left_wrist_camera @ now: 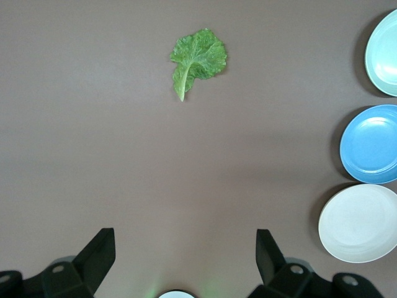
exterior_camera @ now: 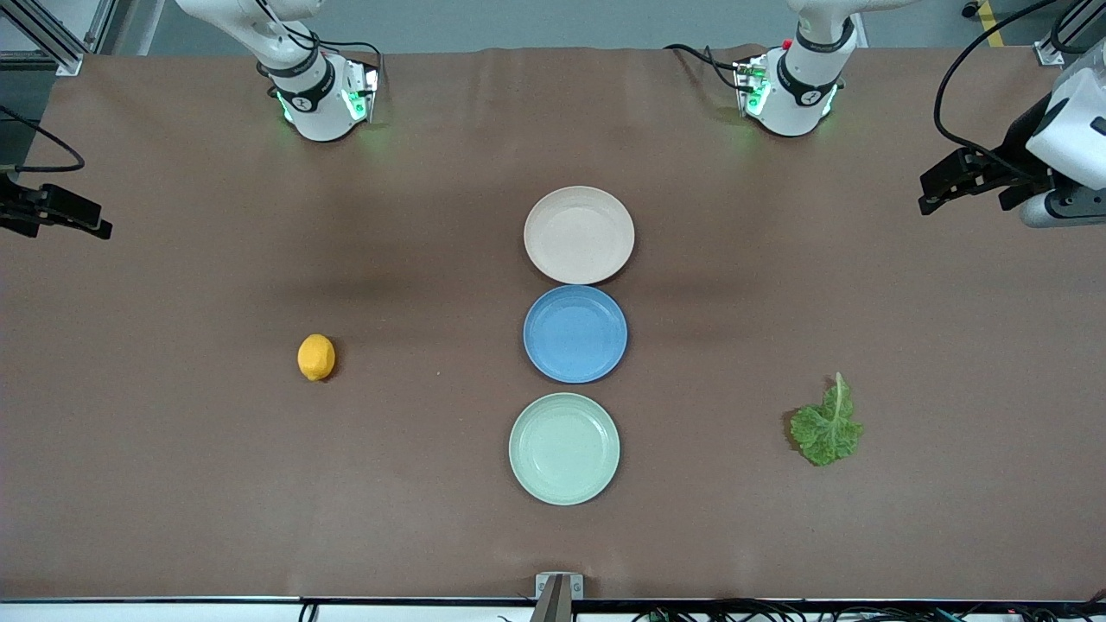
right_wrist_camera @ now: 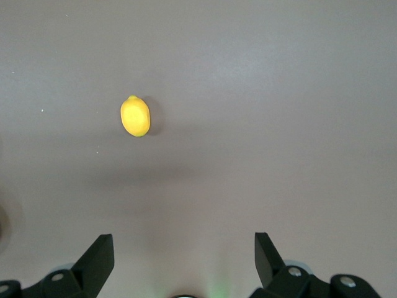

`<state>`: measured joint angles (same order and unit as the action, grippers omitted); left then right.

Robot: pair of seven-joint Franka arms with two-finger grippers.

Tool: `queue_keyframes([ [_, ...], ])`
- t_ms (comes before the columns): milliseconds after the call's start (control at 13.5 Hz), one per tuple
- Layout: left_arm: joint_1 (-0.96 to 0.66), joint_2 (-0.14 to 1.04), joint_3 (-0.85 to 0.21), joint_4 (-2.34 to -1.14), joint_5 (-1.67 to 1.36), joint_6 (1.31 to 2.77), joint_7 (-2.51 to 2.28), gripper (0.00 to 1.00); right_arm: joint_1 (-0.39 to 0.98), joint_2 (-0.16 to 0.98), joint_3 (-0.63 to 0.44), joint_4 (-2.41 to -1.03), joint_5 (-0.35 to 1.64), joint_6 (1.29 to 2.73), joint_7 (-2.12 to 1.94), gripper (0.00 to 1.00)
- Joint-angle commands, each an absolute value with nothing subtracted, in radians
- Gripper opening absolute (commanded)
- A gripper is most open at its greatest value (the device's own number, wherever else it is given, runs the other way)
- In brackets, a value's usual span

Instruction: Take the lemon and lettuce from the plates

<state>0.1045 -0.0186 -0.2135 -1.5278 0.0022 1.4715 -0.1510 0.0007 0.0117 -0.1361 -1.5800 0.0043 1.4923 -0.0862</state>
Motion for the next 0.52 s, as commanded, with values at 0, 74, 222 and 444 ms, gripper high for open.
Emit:
queue_keyframes([
  [0,0.104,-0.021,-0.216,-1.517,0.014,1.476,-0.155,1.00,-0.012,-0.032,-0.126,-1.614,-0.003,1.486,-0.071,1.00],
  [74,0.104,-0.021,-0.218,-1.517,0.027,1.476,-0.155,1.00,-0.020,-0.032,-0.123,-1.612,-0.003,1.485,-0.071,1.00],
  [222,0.101,-0.015,-0.218,-1.517,0.034,1.476,-0.158,1.00,-0.025,-0.032,-0.107,-1.598,-0.003,1.473,-0.061,1.00],
  [444,0.101,-0.012,-0.218,-1.514,0.034,1.476,-0.158,1.00,-0.025,-0.032,-0.094,-1.582,-0.002,1.459,-0.041,1.00],
])
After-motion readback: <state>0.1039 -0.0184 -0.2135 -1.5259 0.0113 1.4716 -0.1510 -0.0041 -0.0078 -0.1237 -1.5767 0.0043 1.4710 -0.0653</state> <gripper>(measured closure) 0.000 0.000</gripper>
